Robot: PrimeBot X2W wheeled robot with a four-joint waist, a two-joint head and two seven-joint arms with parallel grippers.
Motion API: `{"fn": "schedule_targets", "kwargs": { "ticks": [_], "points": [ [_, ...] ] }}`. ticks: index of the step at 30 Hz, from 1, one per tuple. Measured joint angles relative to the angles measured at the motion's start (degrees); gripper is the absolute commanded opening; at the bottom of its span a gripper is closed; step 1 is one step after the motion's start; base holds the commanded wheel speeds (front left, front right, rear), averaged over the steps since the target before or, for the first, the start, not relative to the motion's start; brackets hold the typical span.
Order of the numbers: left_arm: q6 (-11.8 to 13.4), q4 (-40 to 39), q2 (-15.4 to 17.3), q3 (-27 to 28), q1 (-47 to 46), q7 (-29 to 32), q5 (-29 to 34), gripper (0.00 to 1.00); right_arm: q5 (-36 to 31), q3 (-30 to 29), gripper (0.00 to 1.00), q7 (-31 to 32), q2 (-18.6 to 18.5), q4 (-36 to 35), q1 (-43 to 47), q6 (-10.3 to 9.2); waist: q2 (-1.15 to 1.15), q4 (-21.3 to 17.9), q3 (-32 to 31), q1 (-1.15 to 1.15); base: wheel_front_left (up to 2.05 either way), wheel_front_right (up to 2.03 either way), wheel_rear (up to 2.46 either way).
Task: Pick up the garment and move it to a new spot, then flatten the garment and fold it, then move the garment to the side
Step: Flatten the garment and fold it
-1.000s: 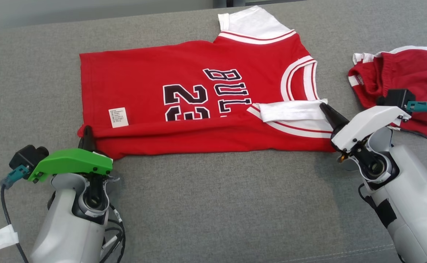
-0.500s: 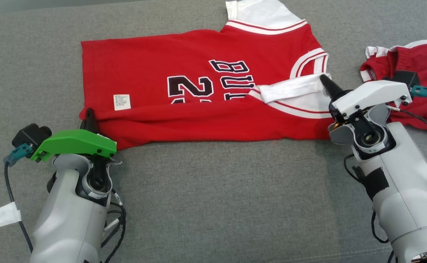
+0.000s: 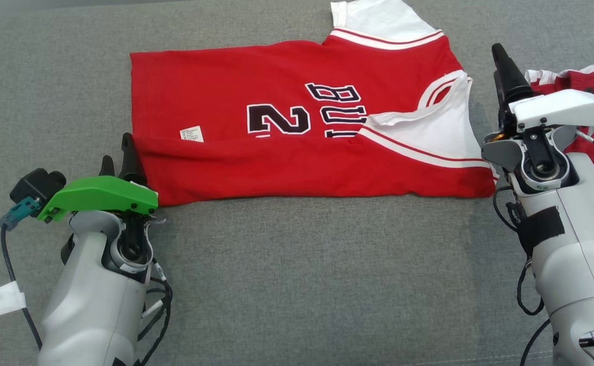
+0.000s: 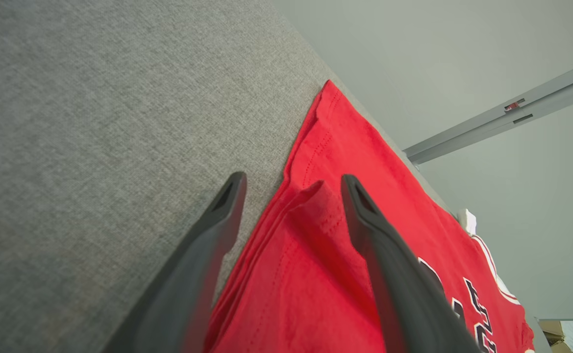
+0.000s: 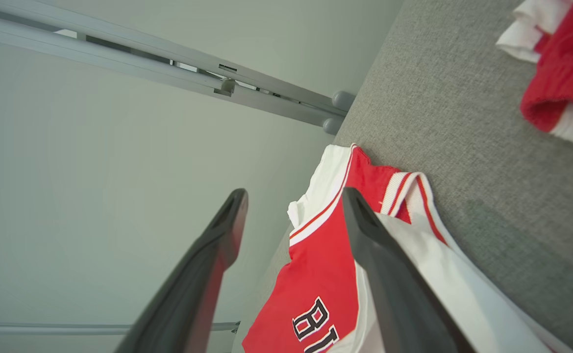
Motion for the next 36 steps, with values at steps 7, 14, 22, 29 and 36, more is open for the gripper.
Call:
{"fn": "schedule_targets", "kwargs": {
  "ticks": [7,14,22,29,36],
  "points": [
    [-2.7,-0.6,0.9,0.5,3.5,-0.5,0.1,1.0,-3.0,2.3,1.0,-2.7,-1.3,-0.5,2.0,3.52,0.0,-0.2,-1.9,0.0,0.0,0.0,0.0],
    [-4.6,-0.6,1.1,0.4,10.3,-0.5,-0.8,1.0,-6.2,4.9,1.0,-6.1,-2.3,-1.1,10.5,3.56,0.0,-1.0,-4.7,0.0,0.0,0.0,0.0],
    [-5.8,-0.8,1.0,0.5,13.8,0.7,-4.8,1.0,-8.4,8.2,1.0,-8.5,-1.7,-2.1,17.4,4.03,0.0,-2.4,-7.9,0.0,0.0,0.0,0.0],
    [-5.8,-1.3,0.8,0.1,14.6,2.1,-5.9,1.0,-8.9,11.1,1.0,-8.9,-0.4,-2.8,20.3,4.04,0.0,-5.0,-8.9,0.0,0.0,0.0,0.0],
    [-4.9,-2.6,0.7,0.2,14.4,2.4,-7.4,1.0,-9.0,12.9,1.0,-7.5,-0.2,-2.4,21.3,4.04,0.0,-5.4,-7.7,0.0,0.0,0.0,0.0]
  ]
}}
